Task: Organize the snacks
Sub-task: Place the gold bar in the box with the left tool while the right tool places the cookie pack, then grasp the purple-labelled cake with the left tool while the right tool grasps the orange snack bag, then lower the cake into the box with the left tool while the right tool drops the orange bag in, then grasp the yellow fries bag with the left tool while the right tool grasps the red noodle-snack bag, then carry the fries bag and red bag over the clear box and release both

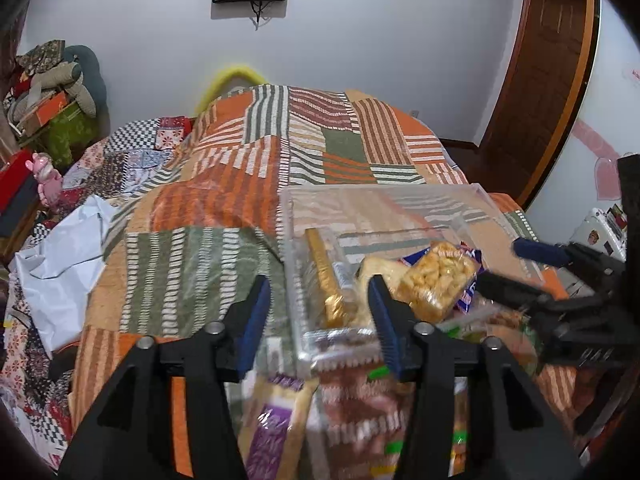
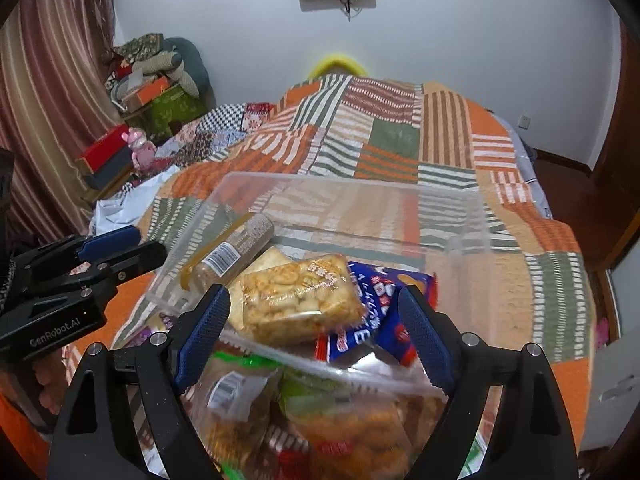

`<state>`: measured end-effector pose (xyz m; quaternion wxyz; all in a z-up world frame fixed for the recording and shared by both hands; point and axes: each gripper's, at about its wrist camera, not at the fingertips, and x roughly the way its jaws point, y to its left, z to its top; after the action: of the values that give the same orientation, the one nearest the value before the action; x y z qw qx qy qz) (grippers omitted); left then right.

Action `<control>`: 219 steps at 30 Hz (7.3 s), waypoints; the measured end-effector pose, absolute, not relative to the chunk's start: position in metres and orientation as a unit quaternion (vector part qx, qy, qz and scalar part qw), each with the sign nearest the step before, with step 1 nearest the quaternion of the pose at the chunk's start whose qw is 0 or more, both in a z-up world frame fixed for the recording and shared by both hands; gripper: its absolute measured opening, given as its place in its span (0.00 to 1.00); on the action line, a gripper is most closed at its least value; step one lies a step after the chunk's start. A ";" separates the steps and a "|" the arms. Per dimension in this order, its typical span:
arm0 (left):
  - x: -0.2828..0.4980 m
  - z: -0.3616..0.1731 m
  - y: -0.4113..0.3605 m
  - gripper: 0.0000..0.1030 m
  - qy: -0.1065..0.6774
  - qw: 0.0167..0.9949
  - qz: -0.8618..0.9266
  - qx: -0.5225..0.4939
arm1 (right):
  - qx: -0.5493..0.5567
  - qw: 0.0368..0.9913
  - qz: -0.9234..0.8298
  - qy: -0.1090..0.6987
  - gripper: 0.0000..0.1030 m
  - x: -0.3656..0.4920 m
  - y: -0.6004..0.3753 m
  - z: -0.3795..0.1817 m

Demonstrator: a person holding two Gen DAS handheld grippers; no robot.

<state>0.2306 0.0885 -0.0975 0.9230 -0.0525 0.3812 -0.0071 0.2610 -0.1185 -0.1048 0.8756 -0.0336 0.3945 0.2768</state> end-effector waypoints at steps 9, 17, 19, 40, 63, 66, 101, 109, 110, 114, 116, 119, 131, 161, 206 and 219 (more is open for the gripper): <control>0.195 -0.097 0.109 0.68 0.399 0.916 0.010 -0.039 | -0.043 0.888 0.259 0.378 0.83 0.232 -0.148 -0.095; 0.176 -0.126 0.122 0.69 0.436 0.898 0.015 -0.056 | -0.054 0.883 0.239 0.401 0.84 0.215 -0.167 -0.116; 0.173 -0.137 0.122 0.69 0.448 0.892 0.012 -0.056 | -0.051 0.878 0.236 0.413 0.84 0.213 -0.173 -0.126; 0.175 -0.200 0.115 0.54 0.472 0.880 0.013 -0.050 | -0.028 0.852 0.253 0.458 0.73 0.224 -0.165 -0.170; 0.158 -0.160 0.117 0.44 0.420 0.905 0.022 -0.063 | -0.014 0.861 0.274 0.429 0.36 0.207 -0.183 -0.153; 0.155 -0.144 0.115 0.44 0.399 0.915 0.025 -0.059 | -0.012 0.866 0.272 0.420 0.36 0.206 -0.187 -0.145; 0.259 -0.087 0.052 0.44 0.362 0.929 -0.035 -0.064 | -0.008 0.909 0.248 0.334 0.36 0.274 -0.157 -0.094; 0.286 -0.115 0.049 0.44 0.391 0.918 -0.035 -0.061 | -0.024 0.901 0.237 0.363 0.36 0.301 -0.144 -0.116; 0.289 -0.118 0.048 0.44 0.393 0.917 -0.035 -0.059 | -0.023 0.900 0.236 0.365 0.36 0.303 -0.143 -0.118; 0.296 -0.127 0.048 0.44 0.399 0.914 -0.034 -0.055 | -0.015 0.896 0.236 0.377 0.36 0.312 -0.143 -0.124; 0.299 -0.130 0.047 0.44 0.403 0.913 -0.035 -0.056 | -0.016 0.893 0.237 0.382 0.36 0.314 -0.143 -0.127; 0.302 -0.134 0.047 0.44 0.410 0.910 -0.033 -0.054 | -0.028 0.893 0.234 0.383 0.38 0.312 -0.140 -0.130; 0.280 -0.116 0.049 0.52 0.399 0.916 -0.023 -0.045 | -0.012 0.893 0.243 0.379 0.71 0.299 -0.150 -0.106; 0.123 -0.141 0.033 0.81 0.439 0.897 -0.052 0.008 | -0.053 0.852 0.267 0.447 0.80 0.172 -0.161 -0.155; 0.124 -0.138 0.045 0.48 0.418 0.903 -0.075 -0.060 | -0.020 0.870 0.275 0.409 0.65 0.156 -0.194 -0.132; 0.166 -0.090 0.057 0.48 0.360 0.928 -0.050 -0.079 | -0.011 0.900 0.271 0.341 0.65 0.186 -0.182 -0.085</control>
<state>0.1658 0.0573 -0.0904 0.9284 -0.0786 0.3595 -0.0504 0.1858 -0.1816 -0.0851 0.9003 -0.0113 0.3406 0.2707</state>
